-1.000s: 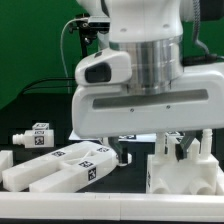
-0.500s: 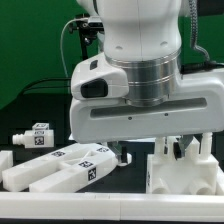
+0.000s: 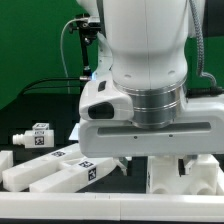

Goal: Assemble chair

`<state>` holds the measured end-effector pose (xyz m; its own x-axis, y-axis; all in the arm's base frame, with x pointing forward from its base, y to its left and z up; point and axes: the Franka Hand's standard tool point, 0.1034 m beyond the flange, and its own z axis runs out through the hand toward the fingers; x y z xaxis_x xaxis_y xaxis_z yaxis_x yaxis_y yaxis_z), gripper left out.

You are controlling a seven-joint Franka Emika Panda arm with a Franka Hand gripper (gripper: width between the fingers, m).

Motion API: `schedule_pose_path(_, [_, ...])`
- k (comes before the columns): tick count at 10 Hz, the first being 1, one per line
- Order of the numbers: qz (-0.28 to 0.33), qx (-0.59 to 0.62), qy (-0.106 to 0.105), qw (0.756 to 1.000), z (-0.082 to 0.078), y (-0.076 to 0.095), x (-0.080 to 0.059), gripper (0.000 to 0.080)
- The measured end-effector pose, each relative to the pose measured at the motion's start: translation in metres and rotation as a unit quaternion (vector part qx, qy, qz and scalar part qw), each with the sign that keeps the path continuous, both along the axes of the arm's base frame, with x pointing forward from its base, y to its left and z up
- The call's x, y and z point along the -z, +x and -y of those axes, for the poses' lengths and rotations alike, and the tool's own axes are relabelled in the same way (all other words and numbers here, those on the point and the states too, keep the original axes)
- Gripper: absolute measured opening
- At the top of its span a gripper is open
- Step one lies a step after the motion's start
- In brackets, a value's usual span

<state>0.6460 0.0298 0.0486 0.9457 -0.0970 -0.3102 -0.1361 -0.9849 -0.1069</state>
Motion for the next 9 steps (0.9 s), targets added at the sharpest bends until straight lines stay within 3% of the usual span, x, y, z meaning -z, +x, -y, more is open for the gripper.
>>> schedule_pose_path(2, [-0.011,0.003,0.0,1.0,0.0018,-0.0045,0.002,0.0649])
schedule_pose_path(3, [-0.01,0.002,0.0,1.0,0.0017,-0.0037,0.0018,0.0519])
schedule_pose_path(4, [-0.009,0.002,0.001,1.0,0.0014,-0.0034,0.0013,0.0519])
schedule_pose_path(5, [-0.009,0.002,0.0,1.0,0.0018,-0.003,0.0004,0.0381])
schedule_pose_path(6, [-0.008,0.003,0.0,1.0,0.002,-0.0028,0.0002,0.0328])
schedule_pose_path(9, [0.004,0.003,-0.001,1.0,0.0021,0.0019,-0.0019,0.0328])
